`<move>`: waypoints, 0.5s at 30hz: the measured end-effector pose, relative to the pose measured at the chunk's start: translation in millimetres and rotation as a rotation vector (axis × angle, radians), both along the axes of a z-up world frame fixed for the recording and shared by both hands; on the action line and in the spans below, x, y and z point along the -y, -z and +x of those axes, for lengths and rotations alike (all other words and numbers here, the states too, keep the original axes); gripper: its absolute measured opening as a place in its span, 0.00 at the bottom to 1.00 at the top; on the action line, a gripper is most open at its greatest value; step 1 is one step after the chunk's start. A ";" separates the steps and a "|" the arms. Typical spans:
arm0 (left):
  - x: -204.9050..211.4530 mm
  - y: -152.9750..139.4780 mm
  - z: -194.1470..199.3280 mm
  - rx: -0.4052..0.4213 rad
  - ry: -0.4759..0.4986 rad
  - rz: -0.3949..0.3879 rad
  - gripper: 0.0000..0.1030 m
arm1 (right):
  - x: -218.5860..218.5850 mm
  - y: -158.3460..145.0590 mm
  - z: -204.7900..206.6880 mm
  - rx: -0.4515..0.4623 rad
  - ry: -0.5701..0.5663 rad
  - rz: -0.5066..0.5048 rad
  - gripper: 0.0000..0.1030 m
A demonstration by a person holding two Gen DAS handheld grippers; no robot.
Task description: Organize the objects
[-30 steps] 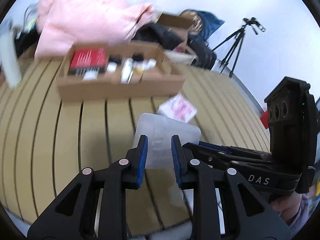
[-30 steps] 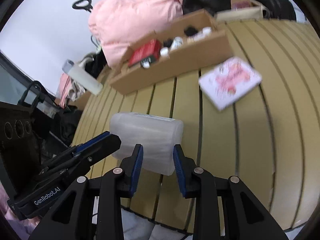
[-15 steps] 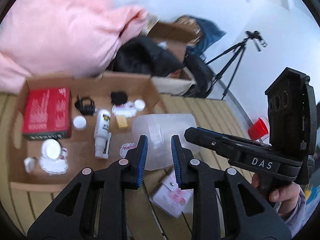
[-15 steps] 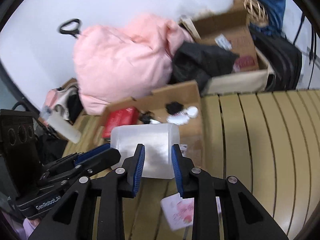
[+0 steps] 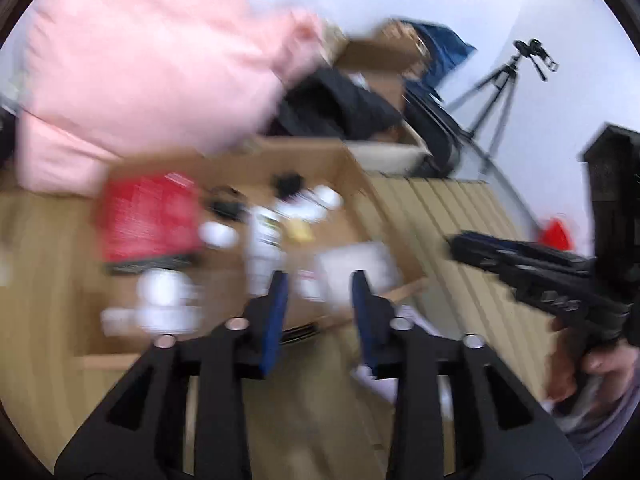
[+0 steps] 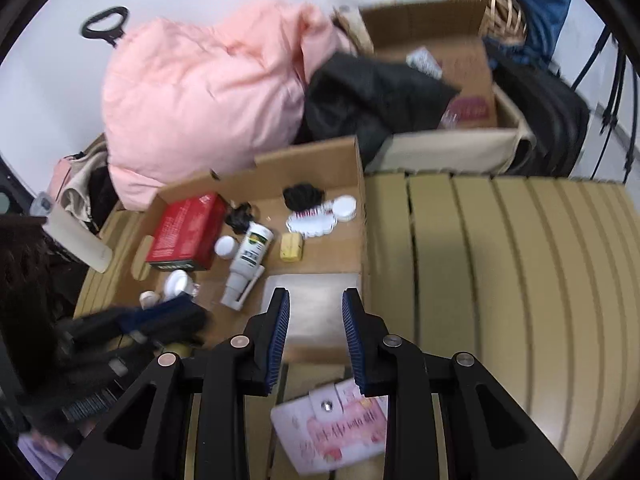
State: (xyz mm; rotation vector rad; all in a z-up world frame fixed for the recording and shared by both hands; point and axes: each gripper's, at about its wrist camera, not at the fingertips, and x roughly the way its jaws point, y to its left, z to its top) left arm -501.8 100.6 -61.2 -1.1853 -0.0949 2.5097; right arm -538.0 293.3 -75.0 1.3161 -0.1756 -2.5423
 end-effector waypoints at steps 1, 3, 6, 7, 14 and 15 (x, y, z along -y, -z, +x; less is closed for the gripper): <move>8.5 -12.3 10.8 -0.038 -0.032 -0.037 0.42 | 0.4 -12.1 10.7 -0.025 -0.016 0.018 0.29; 34.5 -39.7 44.4 -0.109 -0.106 -0.096 0.58 | -1.5 -38.5 38.1 -0.073 -0.055 0.052 0.32; 71.9 -64.0 99.3 -0.152 -0.191 -0.142 0.76 | -10.0 -70.0 84.2 -0.131 -0.094 0.060 0.60; 80.7 -67.6 117.6 -0.156 -0.213 -0.165 0.81 | -12.7 -77.2 100.1 -0.147 -0.101 0.061 0.75; 117.9 -56.1 250.5 -0.070 -0.341 -0.195 0.90 | -31.6 -88.7 216.4 -0.185 -0.177 -0.021 0.79; 120.8 -52.6 265.4 -0.051 -0.359 -0.170 0.91 | -32.7 -84.8 229.9 -0.172 -0.190 -0.021 0.79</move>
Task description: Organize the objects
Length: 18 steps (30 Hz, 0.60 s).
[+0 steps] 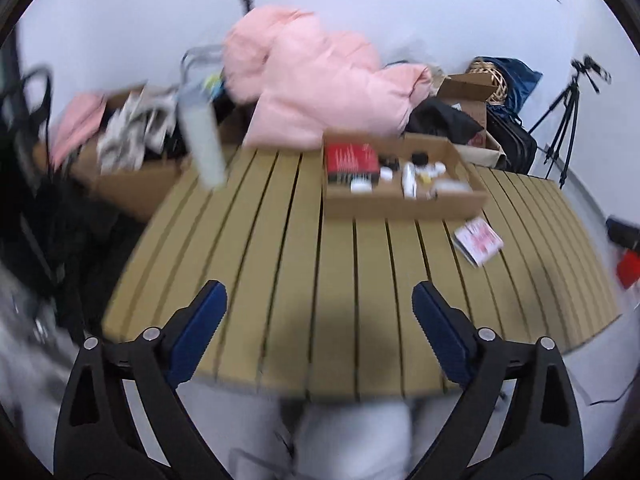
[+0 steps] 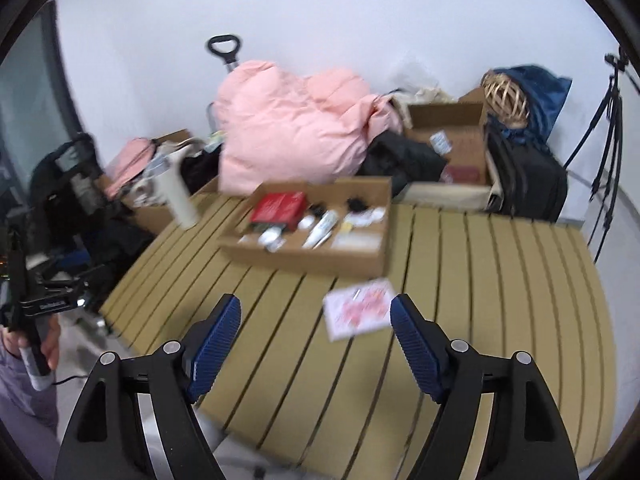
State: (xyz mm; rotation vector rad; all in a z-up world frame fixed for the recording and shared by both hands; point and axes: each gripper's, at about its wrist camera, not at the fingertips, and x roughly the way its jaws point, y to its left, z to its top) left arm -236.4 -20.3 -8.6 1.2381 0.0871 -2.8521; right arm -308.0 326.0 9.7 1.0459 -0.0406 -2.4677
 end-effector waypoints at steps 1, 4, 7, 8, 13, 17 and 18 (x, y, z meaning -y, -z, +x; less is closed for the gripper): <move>1.2 3.3 13.5 0.010 -0.017 0.019 0.94 | -0.9 4.2 11.2 0.010 -0.008 0.008 0.79; -2.9 10.4 31.9 0.022 -0.034 0.010 0.94 | -4.4 19.4 35.9 0.042 -0.014 0.047 0.79; -9.3 11.4 39.2 0.024 -0.057 -0.005 0.94 | -11.3 28.2 49.2 0.062 -0.008 0.048 0.79; -13.1 11.2 40.7 0.027 -0.055 0.001 0.95 | -13.6 29.9 52.2 0.059 -0.002 0.047 0.79; -24.8 17.3 35.3 0.050 -0.032 0.020 0.95 | -26.0 36.0 56.5 0.058 0.035 0.049 0.79; -26.1 20.8 18.4 0.069 -0.018 0.073 0.95 | -36.2 43.2 45.5 0.074 0.047 0.064 0.79; -27.6 21.6 12.7 0.072 -0.011 0.085 0.95 | -38.5 45.4 39.0 0.075 0.042 0.065 0.79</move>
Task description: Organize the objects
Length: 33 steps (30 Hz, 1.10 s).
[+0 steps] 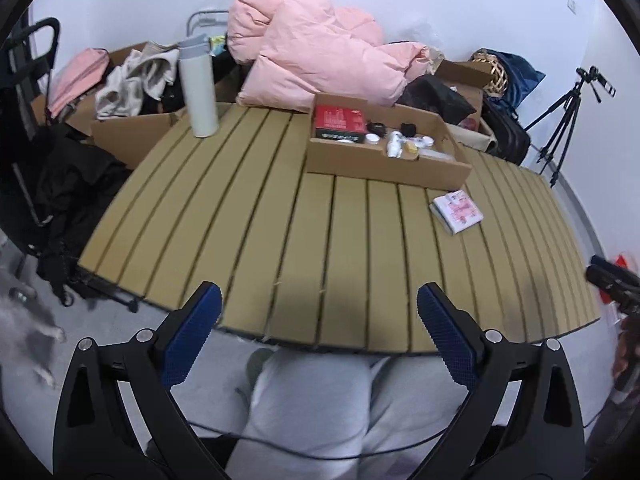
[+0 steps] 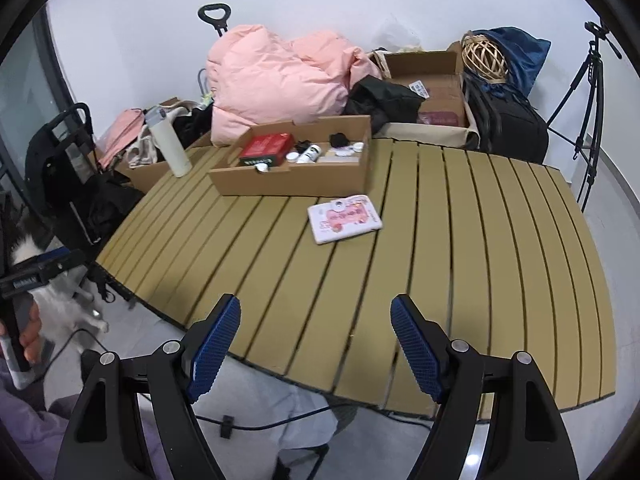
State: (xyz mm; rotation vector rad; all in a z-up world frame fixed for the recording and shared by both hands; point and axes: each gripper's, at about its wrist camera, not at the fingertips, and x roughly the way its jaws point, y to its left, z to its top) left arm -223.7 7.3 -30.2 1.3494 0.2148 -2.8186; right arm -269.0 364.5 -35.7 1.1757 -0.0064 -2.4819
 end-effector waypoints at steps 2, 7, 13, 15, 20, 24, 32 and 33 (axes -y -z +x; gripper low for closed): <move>-10.5 7.7 -17.6 0.033 0.025 0.019 0.95 | -4.2 6.6 -20.1 0.007 -0.004 -0.012 0.79; -57.2 45.1 -72.0 0.089 0.114 0.054 0.93 | 3.8 38.2 -82.5 0.038 0.050 0.072 0.79; -109.4 90.5 -149.3 0.059 0.120 0.257 0.83 | 15.0 88.3 -183.5 0.134 0.055 0.019 0.66; -133.0 110.3 -173.0 0.071 0.155 0.281 0.82 | 17.6 107.9 -212.3 0.180 0.067 -0.018 0.62; -166.0 147.7 -205.4 0.126 0.190 0.282 0.53 | 27.2 140.4 -239.1 0.218 0.099 -0.021 0.49; -173.8 164.8 -213.8 0.172 0.209 0.302 0.31 | 36.2 155.0 -237.5 0.229 0.081 -0.037 0.39; -124.1 144.2 -141.6 0.155 0.255 0.207 0.12 | 64.2 154.1 -164.3 0.267 0.026 -0.104 0.32; -113.2 141.0 -127.2 0.147 0.252 0.186 0.12 | 71.2 155.0 -150.9 0.275 0.008 -0.121 0.32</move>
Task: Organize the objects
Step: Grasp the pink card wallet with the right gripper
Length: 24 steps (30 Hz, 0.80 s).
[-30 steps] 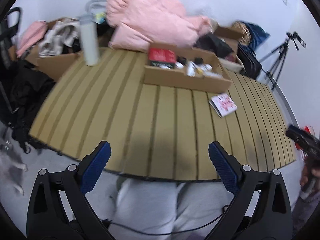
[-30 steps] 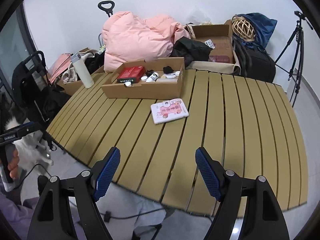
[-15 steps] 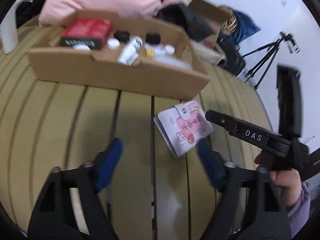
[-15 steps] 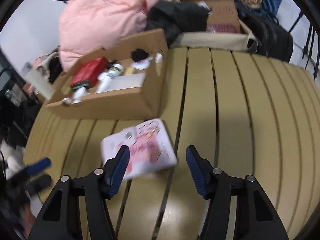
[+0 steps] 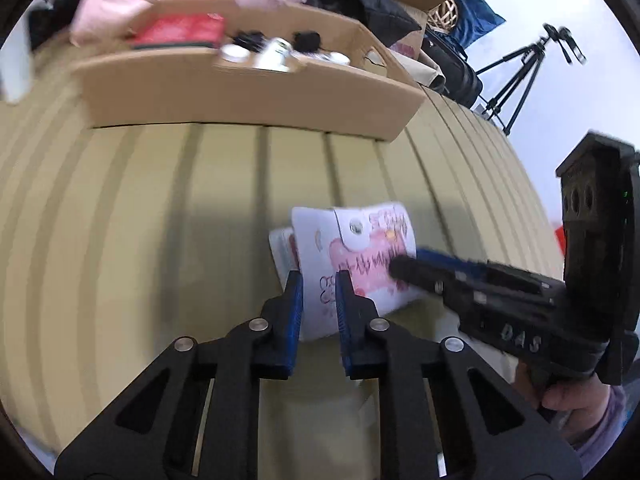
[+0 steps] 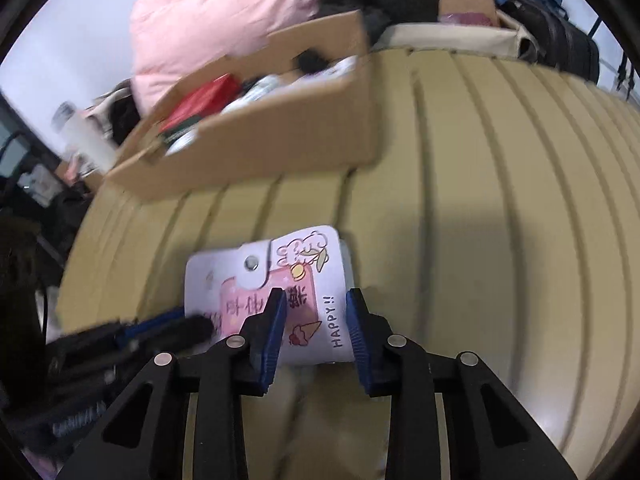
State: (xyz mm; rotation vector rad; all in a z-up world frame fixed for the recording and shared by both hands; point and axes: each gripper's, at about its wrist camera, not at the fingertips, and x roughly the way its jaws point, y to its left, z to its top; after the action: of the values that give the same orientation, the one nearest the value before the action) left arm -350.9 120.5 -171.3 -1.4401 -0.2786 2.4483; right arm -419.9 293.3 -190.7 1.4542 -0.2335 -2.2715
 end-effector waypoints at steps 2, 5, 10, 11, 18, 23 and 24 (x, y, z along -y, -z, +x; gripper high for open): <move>19.8 0.2 24.2 0.014 -0.018 -0.031 0.12 | 21.2 3.2 29.8 0.018 -0.037 -0.023 0.33; 43.2 3.9 47.0 0.020 -0.058 -0.090 0.12 | 50.5 -0.7 60.1 0.001 -0.070 -0.030 0.32; 63.5 9.6 51.0 0.035 -0.111 -0.089 0.23 | 63.9 -0.8 75.0 -0.006 -0.058 -0.046 0.33; 64.0 10.3 50.8 0.035 -0.107 -0.082 0.29 | 65.9 -2.3 76.3 -0.022 -0.061 -0.024 0.33; 51.8 12.3 52.3 0.017 -0.094 -0.075 0.19 | 71.6 2.2 75.9 -0.073 -0.064 0.020 0.33; 54.6 -15.7 53.2 -0.044 -0.140 -0.058 0.11 | 75.3 -14.1 77.2 -0.106 -0.104 0.063 0.31; 56.0 -27.1 51.0 -0.065 -0.140 -0.041 0.10 | 77.4 -23.1 75.3 -0.122 -0.093 0.048 0.30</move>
State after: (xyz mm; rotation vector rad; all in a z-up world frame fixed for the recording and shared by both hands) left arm -299.9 64.4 -144.2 -1.3977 -0.3274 2.6214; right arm -344.6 215.9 -167.6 1.3154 -0.0731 -2.2940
